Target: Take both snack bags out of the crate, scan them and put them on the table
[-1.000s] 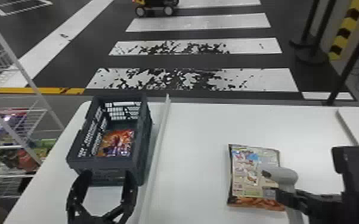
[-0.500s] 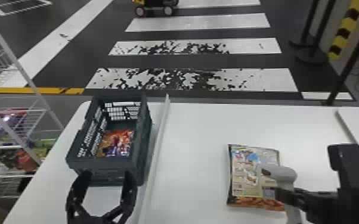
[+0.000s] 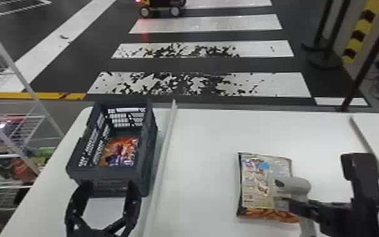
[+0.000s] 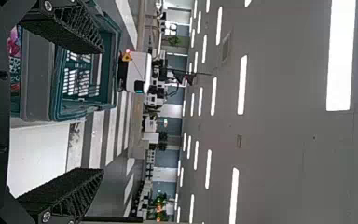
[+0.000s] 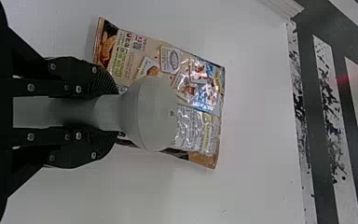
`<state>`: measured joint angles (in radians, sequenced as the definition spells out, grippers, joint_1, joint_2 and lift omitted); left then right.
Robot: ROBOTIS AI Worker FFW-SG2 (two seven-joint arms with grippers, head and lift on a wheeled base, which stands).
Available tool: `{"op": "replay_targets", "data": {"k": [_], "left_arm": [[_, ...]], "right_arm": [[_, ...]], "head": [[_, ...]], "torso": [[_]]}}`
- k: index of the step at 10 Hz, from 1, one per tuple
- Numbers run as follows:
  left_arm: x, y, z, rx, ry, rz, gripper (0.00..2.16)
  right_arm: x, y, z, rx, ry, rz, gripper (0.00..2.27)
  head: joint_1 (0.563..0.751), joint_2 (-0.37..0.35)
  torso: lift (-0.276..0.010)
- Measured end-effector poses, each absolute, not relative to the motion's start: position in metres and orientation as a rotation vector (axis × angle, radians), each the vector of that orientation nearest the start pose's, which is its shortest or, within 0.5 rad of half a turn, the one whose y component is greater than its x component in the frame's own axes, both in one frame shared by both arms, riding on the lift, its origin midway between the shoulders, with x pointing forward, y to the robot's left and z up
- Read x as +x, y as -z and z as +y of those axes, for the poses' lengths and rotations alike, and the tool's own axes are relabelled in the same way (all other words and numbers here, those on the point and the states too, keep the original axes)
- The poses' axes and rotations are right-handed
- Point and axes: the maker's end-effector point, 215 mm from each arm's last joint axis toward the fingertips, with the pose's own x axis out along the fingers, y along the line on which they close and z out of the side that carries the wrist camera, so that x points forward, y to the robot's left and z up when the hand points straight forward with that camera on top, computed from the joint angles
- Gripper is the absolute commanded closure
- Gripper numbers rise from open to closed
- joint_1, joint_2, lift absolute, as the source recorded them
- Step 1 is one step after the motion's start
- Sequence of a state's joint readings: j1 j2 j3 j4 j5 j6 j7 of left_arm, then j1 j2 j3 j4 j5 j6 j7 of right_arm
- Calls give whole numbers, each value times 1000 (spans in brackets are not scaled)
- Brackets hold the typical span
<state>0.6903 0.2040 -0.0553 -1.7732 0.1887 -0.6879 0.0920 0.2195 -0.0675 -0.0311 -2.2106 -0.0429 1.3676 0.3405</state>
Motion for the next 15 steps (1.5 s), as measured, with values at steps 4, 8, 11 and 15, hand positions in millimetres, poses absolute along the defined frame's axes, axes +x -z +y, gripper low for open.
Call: {"op": "replay_targets", "data": {"k": [4, 8, 11, 15], "left_arm": [[345, 356, 268, -60, -14, -179, 93], [346, 356, 268, -63, -14, -180, 93], [346, 356, 267, -63, -14, -180, 93], [345, 357, 268, -63, -18, -177, 93]], "right_arm": [[398, 469, -224, 134, -225, 926, 2260], [403, 478, -312, 76, -76, 910, 2260], [409, 494, -351, 64, -28, 893, 2260], [414, 505, -352, 72, -32, 881, 1791]], "head": [[695, 83], [695, -50], [695, -124], [695, -127]], "torso": [[-94], [-94], [-94], [-94]]}}
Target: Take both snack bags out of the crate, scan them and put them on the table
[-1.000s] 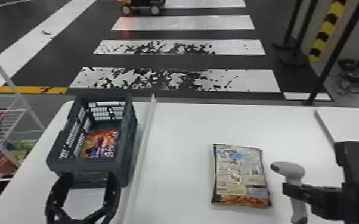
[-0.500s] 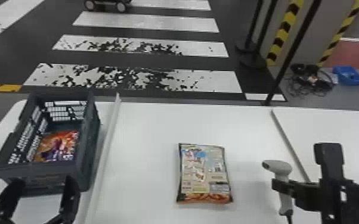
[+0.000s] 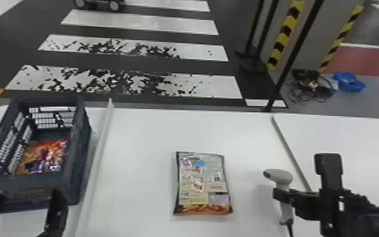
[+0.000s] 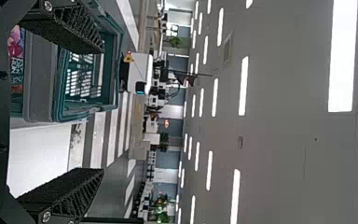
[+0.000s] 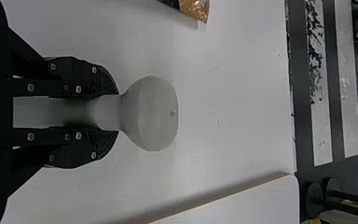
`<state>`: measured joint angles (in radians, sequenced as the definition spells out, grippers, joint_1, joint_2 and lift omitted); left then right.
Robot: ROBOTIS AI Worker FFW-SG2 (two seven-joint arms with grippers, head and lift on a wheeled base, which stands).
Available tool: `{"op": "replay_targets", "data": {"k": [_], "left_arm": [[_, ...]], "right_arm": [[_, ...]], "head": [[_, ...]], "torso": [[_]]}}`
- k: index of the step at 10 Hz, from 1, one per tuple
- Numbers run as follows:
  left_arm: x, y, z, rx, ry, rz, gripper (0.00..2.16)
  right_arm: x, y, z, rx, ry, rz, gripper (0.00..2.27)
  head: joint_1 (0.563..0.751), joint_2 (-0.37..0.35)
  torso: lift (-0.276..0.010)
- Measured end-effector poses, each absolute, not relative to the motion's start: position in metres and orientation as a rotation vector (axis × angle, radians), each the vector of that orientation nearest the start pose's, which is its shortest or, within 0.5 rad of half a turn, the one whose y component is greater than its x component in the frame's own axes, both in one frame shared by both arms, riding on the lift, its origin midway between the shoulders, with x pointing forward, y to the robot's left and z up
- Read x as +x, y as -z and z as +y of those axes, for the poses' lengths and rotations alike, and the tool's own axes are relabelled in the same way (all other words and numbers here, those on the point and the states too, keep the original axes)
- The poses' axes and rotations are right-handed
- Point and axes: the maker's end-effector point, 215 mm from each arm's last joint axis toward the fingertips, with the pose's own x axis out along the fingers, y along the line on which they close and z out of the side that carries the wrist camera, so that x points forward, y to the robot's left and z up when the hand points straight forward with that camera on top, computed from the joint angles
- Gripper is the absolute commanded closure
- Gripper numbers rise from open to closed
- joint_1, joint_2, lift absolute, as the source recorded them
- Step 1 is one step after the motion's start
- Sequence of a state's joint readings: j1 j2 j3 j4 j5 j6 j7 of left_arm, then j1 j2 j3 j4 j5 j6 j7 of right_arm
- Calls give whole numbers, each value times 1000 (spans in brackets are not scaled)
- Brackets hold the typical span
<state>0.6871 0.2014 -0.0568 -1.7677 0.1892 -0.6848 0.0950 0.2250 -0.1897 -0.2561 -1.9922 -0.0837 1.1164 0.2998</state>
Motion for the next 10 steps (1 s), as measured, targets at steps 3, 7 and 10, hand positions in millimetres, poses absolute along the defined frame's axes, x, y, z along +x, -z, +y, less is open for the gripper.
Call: {"op": "replay_targets", "data": {"k": [3, 7, 10], "left_arm": [[345, 356, 268, -63, -20, -180, 93], [345, 355, 270, -63, -22, -182, 93], [343, 356, 270, -63, -22, -181, 93]], "right_arm": [[419, 504, -349, 76, -38, 861, 39], [417, 500, -365, 46, 24, 850, 46], [415, 466, -369, 70, 38, 799, 70]], "head": [[695, -122], [695, -139], [695, -148]], "torso": [[-94], [-94], [-94]]}}
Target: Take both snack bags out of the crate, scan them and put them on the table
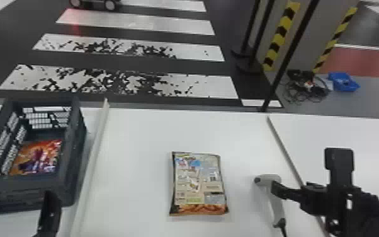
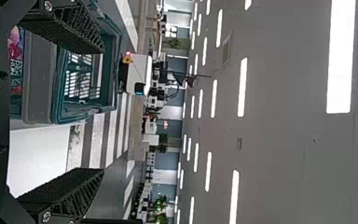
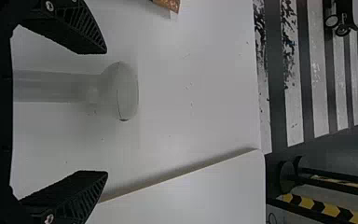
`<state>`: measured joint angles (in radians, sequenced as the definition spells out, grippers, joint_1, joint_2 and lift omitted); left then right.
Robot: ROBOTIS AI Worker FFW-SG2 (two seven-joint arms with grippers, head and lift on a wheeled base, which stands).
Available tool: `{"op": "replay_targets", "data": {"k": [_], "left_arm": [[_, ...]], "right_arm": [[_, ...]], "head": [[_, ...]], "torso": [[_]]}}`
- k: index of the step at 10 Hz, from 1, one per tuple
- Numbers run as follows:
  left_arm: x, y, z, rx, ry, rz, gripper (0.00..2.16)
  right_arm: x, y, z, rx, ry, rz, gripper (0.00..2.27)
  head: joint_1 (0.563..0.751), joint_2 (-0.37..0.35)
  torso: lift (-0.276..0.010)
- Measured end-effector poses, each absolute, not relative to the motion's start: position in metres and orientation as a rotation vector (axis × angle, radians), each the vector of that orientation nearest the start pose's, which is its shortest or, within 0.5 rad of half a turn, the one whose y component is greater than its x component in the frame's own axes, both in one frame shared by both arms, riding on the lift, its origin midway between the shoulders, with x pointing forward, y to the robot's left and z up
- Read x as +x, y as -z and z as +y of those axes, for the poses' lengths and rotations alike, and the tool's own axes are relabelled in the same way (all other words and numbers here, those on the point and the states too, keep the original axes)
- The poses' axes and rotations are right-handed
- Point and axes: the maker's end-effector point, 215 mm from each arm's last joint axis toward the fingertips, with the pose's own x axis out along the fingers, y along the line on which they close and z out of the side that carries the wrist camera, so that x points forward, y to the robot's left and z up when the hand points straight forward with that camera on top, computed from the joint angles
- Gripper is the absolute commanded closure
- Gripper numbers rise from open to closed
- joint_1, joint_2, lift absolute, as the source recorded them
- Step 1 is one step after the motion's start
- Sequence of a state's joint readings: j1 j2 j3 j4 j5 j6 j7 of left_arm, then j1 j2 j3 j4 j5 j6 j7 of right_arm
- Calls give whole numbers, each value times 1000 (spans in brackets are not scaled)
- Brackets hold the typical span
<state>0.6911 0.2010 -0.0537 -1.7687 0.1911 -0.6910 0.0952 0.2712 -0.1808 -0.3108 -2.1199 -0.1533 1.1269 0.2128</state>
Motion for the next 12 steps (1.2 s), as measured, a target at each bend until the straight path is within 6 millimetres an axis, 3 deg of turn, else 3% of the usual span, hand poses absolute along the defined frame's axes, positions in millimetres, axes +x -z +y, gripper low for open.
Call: {"op": "replay_targets", "data": {"k": [2, 7, 12], "left_arm": [[343, 356, 269, -64, -20, -181, 93], [343, 355, 268, -65, -18, -182, 93], [342, 354, 266, -65, -13, -182, 93]], "right_arm": [[402, 454, -359, 83, 26, 813, 80], [382, 446, -276, 223, -197, 849, 124], [380, 462, -224, 342, -324, 868, 124]], "head": [[695, -142], [695, -17], [695, 66]], "torso": [[-94], [-94], [-94]]}}
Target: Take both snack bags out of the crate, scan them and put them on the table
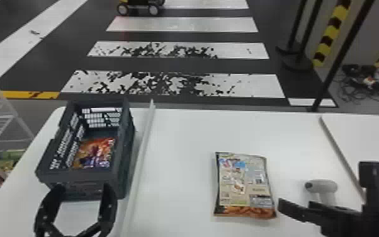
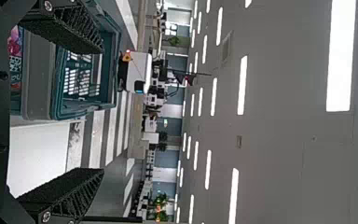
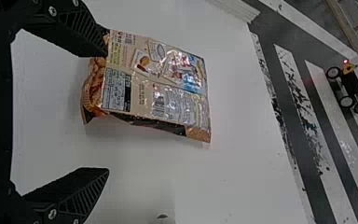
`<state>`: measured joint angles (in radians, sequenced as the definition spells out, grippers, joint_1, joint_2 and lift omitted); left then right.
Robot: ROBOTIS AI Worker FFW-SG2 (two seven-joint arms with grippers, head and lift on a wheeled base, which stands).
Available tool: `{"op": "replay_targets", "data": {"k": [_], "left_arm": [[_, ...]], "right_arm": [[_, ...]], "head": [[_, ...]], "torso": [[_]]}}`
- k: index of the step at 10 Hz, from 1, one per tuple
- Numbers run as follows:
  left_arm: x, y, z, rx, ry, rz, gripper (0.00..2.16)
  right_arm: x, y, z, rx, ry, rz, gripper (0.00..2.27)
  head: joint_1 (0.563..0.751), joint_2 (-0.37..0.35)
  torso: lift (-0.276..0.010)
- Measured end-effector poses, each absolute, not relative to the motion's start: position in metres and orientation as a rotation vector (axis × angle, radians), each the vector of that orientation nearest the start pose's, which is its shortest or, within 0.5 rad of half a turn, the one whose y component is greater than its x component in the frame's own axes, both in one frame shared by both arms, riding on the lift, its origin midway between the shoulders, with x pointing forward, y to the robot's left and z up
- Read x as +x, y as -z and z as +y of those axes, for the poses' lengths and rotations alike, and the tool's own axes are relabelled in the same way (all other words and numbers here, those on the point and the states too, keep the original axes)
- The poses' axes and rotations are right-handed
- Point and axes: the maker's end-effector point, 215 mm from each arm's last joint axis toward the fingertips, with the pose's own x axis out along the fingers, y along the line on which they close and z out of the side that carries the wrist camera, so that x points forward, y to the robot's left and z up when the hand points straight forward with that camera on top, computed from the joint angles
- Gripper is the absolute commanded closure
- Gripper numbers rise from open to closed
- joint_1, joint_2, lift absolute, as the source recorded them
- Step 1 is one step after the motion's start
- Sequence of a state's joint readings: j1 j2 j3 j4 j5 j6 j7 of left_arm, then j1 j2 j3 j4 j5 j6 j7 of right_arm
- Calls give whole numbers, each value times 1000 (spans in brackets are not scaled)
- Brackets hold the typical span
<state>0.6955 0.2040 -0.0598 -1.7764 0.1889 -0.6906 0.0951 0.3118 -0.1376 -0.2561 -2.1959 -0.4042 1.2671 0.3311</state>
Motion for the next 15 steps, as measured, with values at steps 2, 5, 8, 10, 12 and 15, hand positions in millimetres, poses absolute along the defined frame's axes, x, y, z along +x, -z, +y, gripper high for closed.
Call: {"op": "replay_targets", "data": {"k": [2, 5, 8, 10, 12, 15], "left_arm": [[341, 355, 267, -65, -15, -180, 93], [340, 356, 269, -62, -21, -176, 93], [340, 357, 270, -62, -23, -174, 93], [340, 357, 271, -61, -24, -174, 93], [341, 357, 271, -60, -24, -173, 93], [341, 358, 271, -60, -25, -172, 93]], "right_arm": [[388, 471, -208, 380, -366, 864, 124], [401, 482, -191, 458, -425, 850, 124], [409, 496, -185, 479, -441, 860, 124], [413, 506, -186, 483, -438, 865, 124], [415, 515, -186, 475, -436, 873, 124], [415, 526, -184, 467, -439, 892, 383]], "head": [[695, 92], [695, 120], [695, 129], [695, 128], [695, 128], [695, 131]], "torso": [[-94], [-94], [-94], [-94], [-94], [-94]]}}
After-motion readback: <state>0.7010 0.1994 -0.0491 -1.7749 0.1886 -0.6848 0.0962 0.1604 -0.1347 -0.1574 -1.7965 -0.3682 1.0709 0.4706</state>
